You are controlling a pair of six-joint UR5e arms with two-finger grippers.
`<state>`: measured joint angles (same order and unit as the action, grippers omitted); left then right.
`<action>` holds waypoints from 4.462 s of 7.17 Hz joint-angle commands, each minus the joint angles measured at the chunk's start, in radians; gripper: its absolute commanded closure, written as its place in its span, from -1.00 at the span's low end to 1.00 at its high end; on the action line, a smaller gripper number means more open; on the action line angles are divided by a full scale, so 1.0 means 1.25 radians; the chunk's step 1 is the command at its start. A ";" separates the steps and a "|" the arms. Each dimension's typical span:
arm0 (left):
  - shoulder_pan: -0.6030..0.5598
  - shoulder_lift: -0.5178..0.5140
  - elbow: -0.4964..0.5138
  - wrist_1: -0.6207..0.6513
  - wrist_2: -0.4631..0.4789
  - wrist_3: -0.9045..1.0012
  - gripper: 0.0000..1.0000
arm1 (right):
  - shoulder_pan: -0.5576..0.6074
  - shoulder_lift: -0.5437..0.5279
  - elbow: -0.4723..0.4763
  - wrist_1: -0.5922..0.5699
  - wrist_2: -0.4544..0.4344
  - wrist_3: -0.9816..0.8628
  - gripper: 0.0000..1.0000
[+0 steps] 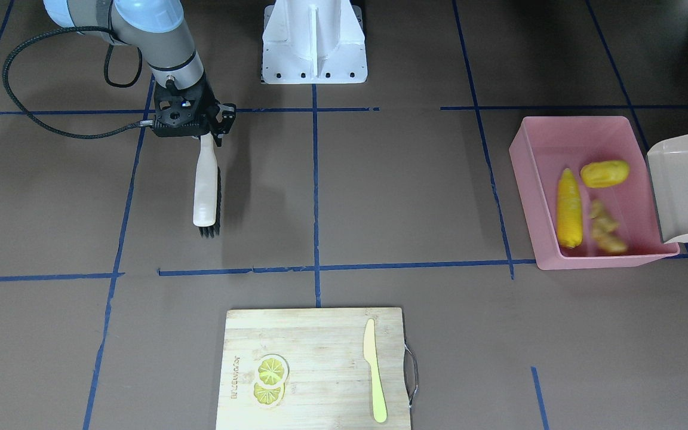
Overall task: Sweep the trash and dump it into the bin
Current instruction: 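Tilt the dustpan with the left gripper to dump produce into the pink bin, then bring the empty dustpan back and set it on the table with the left gripper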
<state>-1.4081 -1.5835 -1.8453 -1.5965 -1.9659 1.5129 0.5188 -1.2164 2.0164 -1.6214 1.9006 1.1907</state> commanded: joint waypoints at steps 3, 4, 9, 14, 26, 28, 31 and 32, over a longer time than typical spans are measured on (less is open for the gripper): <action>-0.005 -0.035 -0.011 0.061 -0.056 0.000 1.00 | -0.001 0.000 -0.001 0.000 0.000 0.001 1.00; -0.007 -0.033 -0.012 0.065 -0.123 -0.029 1.00 | -0.001 0.000 -0.001 0.000 0.000 0.001 1.00; -0.009 -0.039 -0.089 0.020 -0.338 -0.510 1.00 | -0.001 0.006 -0.002 0.000 0.000 0.001 1.00; 0.252 -0.102 -0.130 -0.143 -0.370 -0.872 0.95 | -0.003 0.010 -0.002 0.000 0.002 0.000 1.00; 0.672 -0.335 0.045 -0.146 -0.079 -0.950 0.43 | -0.001 0.017 0.002 0.000 0.015 0.000 1.00; 0.672 -0.335 0.054 -0.149 -0.079 -0.948 0.42 | -0.001 0.017 0.002 0.000 0.016 0.000 1.00; 0.671 -0.333 0.058 -0.148 -0.079 -0.945 -0.09 | -0.001 0.017 0.003 0.000 0.015 0.001 1.00; 0.671 -0.335 0.056 -0.149 -0.079 -0.946 -0.99 | -0.001 0.017 0.003 0.000 0.015 0.001 1.00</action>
<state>-0.5689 -2.0013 -1.7750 -1.7821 -2.0647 0.3292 0.5170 -1.1952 2.0202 -1.6214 1.9191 1.1917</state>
